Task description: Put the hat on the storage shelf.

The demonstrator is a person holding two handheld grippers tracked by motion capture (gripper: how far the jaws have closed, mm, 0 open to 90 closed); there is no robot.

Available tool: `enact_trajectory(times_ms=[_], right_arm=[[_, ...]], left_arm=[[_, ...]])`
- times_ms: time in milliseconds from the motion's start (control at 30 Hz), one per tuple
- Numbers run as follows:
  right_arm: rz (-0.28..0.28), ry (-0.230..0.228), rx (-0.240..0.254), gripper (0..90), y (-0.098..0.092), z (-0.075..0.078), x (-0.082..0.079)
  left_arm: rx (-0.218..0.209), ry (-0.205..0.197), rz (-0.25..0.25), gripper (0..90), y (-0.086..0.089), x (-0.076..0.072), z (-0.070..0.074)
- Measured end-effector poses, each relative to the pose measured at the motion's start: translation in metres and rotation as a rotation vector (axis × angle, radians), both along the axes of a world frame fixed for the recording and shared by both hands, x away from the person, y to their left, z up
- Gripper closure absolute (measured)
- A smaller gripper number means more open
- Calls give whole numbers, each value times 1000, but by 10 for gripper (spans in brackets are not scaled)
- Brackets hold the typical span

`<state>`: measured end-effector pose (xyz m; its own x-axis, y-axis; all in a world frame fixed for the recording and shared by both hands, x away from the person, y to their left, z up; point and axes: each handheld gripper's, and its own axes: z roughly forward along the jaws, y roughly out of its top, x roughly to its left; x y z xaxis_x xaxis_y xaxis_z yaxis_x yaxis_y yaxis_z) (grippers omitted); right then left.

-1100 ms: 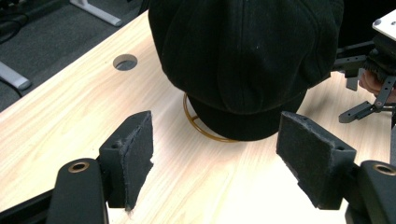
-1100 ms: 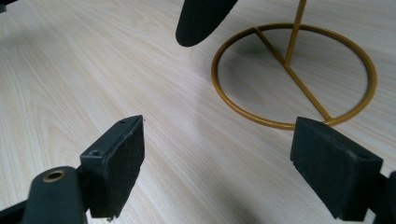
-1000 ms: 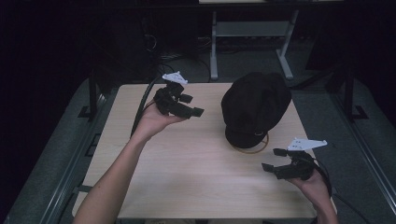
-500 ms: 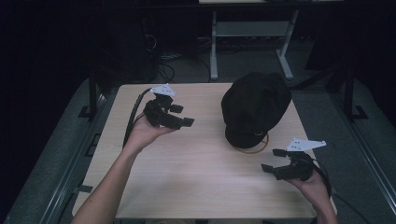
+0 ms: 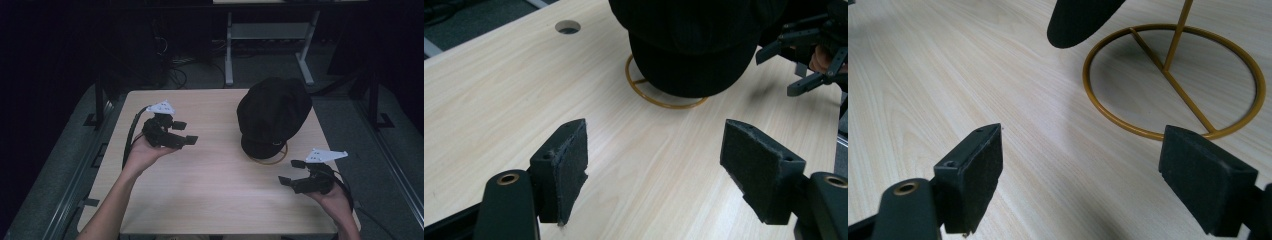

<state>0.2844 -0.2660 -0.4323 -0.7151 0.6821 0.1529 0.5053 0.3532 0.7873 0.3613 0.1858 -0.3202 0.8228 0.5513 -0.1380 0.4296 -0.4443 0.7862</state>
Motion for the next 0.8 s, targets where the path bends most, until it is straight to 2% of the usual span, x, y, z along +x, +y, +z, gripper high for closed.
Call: enact_trajectory(times_ms=[133, 333, 800], right_arm=[[-1, 2, -3, 173, 0, 0, 0], [4, -4, -6, 173, 3, 0, 0], [6, -4, -1, 173, 5, 0, -1]], left_arm=[[-11, -2, 7, 264, 6, -7, -5], [5, -10, 16, 264, 14, -16, -14], [-7, -11, 42, 264, 33, -34, -34]])
